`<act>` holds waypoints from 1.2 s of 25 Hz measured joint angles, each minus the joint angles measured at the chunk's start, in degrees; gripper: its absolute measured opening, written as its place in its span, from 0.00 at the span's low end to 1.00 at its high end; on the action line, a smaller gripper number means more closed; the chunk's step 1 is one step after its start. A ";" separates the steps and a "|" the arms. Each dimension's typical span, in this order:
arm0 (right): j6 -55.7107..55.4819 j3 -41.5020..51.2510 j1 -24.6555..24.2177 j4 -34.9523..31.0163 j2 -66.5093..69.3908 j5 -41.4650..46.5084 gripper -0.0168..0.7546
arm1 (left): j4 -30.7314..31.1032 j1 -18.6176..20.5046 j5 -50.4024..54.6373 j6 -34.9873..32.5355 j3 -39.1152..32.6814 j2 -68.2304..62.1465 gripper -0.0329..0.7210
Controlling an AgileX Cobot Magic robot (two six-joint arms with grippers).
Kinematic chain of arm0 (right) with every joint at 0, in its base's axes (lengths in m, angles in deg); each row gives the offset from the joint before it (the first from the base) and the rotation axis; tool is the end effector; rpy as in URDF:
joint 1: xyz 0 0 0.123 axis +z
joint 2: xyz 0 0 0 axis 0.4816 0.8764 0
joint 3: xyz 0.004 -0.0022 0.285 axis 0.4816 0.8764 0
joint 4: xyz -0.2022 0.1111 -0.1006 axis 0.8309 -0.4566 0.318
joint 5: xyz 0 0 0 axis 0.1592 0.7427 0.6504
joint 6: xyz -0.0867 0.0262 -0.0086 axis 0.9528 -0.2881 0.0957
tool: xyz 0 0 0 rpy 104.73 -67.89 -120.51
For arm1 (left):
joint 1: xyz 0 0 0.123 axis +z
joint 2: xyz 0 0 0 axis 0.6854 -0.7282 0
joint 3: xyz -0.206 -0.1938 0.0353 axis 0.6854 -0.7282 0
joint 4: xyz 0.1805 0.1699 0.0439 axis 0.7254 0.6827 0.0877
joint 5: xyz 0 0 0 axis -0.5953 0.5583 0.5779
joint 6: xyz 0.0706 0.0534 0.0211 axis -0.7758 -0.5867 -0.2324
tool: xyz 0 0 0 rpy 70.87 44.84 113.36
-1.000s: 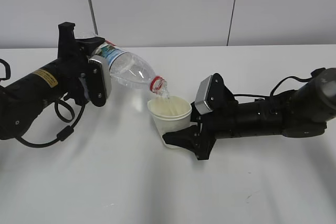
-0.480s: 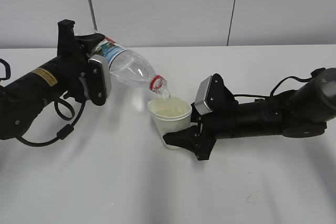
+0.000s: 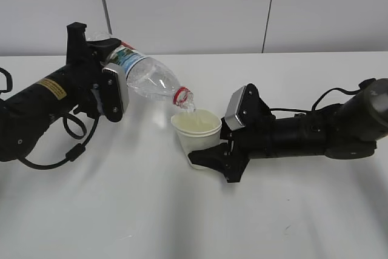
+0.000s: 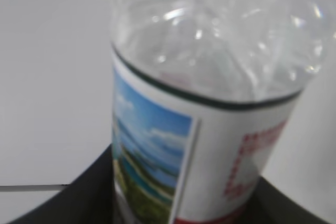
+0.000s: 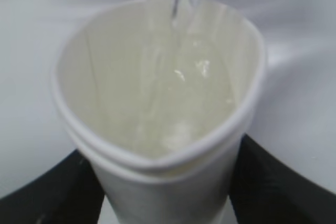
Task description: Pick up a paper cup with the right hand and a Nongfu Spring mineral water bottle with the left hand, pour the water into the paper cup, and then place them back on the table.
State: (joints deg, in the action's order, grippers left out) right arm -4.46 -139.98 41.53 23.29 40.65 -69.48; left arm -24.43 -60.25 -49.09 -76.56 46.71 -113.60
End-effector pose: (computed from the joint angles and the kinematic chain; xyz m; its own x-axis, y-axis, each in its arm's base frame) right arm 0.3533 0.1473 0.0886 -0.1051 -0.3898 -0.9149 -0.9143 0.3997 -0.0653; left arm 0.3523 -0.1232 0.1528 0.4448 0.8954 -0.0205 0.0532 -0.0036 0.9986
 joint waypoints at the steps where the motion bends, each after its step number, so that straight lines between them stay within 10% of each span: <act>1: 0.12 0.00 0.00 -1.00 0.00 0.00 0.65 | 0.00 0.00 0.00 0.97 0.00 0.00 0.51; 16: 11.03 0.00 0.00 -13.46 0.00 -5.43 0.65 | -4.69 -4.38 1.12 41.70 -2.14 0.00 0.51; 23: 16.28 0.00 0.00 -28.91 0.00 -5.85 0.65 | -5.51 -4.50 2.20 68.91 -2.34 0.00 0.51; 30: 21.16 0.00 0.00 -44.42 0.00 -5.74 0.65 | -2.59 -4.50 0.87 81.86 -2.34 -2.50 0.51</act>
State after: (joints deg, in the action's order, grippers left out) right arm 16.70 -139.98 41.53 -21.14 40.65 -75.22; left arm -27.03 -64.75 -48.22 5.30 44.37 -116.10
